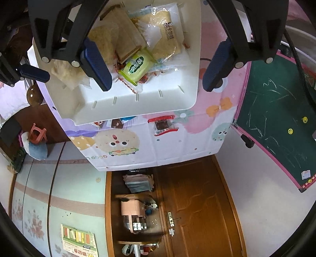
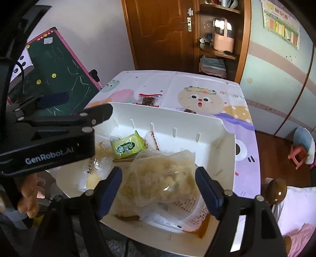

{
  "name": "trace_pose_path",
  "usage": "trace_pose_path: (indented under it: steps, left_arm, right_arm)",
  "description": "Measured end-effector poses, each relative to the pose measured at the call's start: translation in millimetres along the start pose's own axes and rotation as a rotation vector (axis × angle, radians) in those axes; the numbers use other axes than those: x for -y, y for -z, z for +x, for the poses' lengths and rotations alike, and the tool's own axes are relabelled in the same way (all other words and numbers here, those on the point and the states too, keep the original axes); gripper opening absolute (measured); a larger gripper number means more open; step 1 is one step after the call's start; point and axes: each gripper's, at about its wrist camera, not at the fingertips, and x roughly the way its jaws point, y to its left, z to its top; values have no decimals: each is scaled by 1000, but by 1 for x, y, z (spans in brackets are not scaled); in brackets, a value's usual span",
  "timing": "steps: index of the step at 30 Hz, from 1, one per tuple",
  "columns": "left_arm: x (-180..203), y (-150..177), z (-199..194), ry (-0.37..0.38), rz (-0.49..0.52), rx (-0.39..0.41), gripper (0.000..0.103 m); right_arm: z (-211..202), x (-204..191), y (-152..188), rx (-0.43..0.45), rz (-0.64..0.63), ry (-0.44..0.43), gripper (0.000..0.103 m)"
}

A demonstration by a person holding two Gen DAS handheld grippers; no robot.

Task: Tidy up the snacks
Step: 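Move both open tools away from the tray toward the remaining snacks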

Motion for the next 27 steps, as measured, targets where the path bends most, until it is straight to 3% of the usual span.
trace_pose_path:
  steps: [27]
  left_arm:
    - [4,4,3,22,9,-25,92]
  right_arm:
    - [6,1,4,-26,16,-26,77]
